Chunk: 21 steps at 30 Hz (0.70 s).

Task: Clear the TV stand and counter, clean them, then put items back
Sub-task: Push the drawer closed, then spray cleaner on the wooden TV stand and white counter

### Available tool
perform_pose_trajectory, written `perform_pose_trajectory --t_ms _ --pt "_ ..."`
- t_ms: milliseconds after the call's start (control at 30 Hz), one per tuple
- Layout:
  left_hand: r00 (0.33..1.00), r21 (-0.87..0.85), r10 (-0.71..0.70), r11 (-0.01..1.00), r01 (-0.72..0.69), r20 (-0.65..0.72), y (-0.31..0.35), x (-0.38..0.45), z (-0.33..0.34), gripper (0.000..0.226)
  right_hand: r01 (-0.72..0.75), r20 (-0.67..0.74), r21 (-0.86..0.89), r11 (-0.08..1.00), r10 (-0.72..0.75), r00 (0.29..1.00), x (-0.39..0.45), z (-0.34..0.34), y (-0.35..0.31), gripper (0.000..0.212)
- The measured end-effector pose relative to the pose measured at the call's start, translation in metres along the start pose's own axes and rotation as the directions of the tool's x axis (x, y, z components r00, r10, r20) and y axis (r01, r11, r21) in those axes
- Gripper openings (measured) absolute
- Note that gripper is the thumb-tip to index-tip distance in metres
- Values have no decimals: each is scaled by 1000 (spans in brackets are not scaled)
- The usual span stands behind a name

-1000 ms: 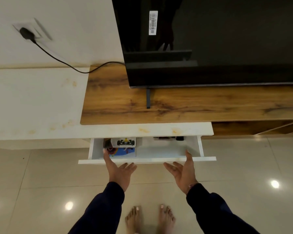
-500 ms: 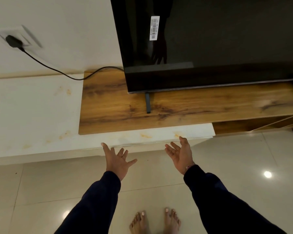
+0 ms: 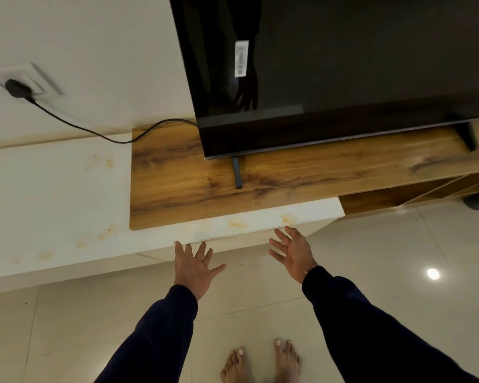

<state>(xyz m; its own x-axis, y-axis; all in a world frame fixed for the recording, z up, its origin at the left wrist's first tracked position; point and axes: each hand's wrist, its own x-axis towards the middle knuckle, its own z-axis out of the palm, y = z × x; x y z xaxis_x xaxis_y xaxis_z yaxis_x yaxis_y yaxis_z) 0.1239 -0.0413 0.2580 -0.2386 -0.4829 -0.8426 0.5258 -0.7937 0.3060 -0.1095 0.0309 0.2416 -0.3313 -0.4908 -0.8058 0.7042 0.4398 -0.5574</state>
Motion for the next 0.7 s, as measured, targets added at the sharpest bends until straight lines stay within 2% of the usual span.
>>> perform_pose_trajectory --t_ms 67,133,167,200,233,300,333,367,433,533,600,633,700 --pt "1000 86 2 996 -1 -5 -3 -10 6 74 29 41 -152 988 -23 999 -17 -5 -7 43" --pt "999 289 33 957 -35 12 -3 -26 26 69 112 65 -304 946 -96 993 -42 -11 -24 37" --pt "998 421 59 904 -65 27 -4 -34 39 65 152 63 -378 913 -138 988 -54 -14 -34 37" --pt "994 569 97 816 -106 47 -5 -47 54 62 189 54 -439 878 -184 981 -71 -18 -47 42" --pt "985 711 145 684 -165 89 -8 -60 70 62 234 55 -505 831 -240 969 -85 -23 -60 46" --pt "947 892 198 333 -306 251 -13 -88 105 68 317 97 -644 696 -337 937 -116 -35 -88 49" --pt "915 910 198 156 -384 352 -17 -104 122 72 345 123 -714 609 -376 919 -131 -41 -104 51" --pt "878 893 174 -15 -450 445 -20 -119 140 77 362 146 -775 518 -410 900 -148 -47 -121 52" --pt "812 798 101 -288 -529 575 -25 -146 174 82 379 186 -858 347 -477 859 -180 -59 -151 55" --pt "722 574 -19 -591 -567 692 -35 -178 233 85 354 170 -904 241 -555 814 -225 -83 -198 56" --pt "684 456 -88 -684 -570 724 -41 -190 257 84 346 181 -918 193 -572 800 -241 -95 -217 57" --pt "629 363 -135 -716 -596 766 -58 -210 298 84 329 143 -924 196 -621 771 -264 -120 -247 58" --pt "611 304 -165 -750 -587 774 -68 -217 322 84 301 114 -935 188 -645 756 -275 -134 -267 59"
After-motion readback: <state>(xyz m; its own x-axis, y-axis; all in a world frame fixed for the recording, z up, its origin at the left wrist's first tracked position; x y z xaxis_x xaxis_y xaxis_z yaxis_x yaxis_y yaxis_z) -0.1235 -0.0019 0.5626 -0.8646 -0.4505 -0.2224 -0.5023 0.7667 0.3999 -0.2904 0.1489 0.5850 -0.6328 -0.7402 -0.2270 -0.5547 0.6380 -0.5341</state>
